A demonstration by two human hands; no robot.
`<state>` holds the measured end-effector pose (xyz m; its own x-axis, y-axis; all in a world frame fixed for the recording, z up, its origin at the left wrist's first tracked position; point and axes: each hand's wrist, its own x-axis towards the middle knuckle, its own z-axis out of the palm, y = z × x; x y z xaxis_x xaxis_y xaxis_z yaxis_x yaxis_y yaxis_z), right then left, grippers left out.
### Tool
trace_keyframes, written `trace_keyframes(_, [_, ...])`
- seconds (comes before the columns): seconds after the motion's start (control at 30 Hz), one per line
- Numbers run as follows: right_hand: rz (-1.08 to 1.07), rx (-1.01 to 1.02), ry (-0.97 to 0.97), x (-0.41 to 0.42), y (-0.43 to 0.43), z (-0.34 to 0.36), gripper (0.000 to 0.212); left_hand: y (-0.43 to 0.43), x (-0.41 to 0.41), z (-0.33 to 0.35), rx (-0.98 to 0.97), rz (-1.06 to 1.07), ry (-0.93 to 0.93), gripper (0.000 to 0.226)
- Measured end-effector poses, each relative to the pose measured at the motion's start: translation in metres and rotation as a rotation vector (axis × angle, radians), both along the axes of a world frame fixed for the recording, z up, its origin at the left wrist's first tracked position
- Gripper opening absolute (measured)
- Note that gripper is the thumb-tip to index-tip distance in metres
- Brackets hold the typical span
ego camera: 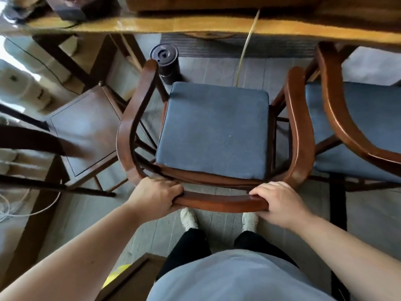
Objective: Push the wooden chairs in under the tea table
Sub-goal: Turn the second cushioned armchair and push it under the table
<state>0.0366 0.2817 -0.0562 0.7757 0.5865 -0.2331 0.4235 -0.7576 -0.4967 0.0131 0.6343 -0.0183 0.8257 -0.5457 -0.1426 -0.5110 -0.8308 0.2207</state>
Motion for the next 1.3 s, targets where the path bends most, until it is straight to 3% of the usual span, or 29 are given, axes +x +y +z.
trace_keyframes(0.13, [-0.106,0.079,-0.105,-0.009,0.005,-0.001,0.027,0.003,0.004,-0.001,-0.064,-0.107,-0.053,0.035])
trace_keyframes(0.33, [-0.167,0.089,-0.131,-0.006,0.027,-0.002,0.025,0.024,0.025,-0.003,-0.024,-0.171,-0.078,0.033])
trace_keyframes(0.43, [-0.204,0.068,-0.116,-0.005,0.054,-0.01,0.036,0.049,0.045,-0.002,0.042,-0.176,-0.125,0.036])
trace_keyframes(0.63, [-0.226,0.036,-0.152,0.014,0.096,-0.009,0.038,0.085,0.086,0.007,0.135,-0.142,-0.119,0.036])
trace_keyframes(0.77, [-0.04,0.031,-0.007,0.033,0.09,-0.007,0.042,0.082,0.096,0.014,0.214,-0.167,-0.072,0.028])
trace_keyframes(0.83, [0.084,-0.111,0.087,0.049,0.072,-0.007,0.049,0.067,0.091,0.014,0.172,-0.218,-0.088,0.023])
trace_keyframes(0.93, [0.309,-0.383,0.053,0.08,0.052,-0.007,0.037,0.034,0.074,0.005,0.151,-0.204,-0.107,0.029])
trace_keyframes(1.07, [0.513,-0.521,0.223,0.11,0.058,-0.002,0.033,0.023,0.07,-0.005,0.112,-0.079,-0.079,0.037])
trace_keyframes(1.3, [0.523,-0.614,0.242,0.143,0.017,0.005,0.021,-0.035,0.085,0.004,0.168,-0.037,-0.135,0.036])
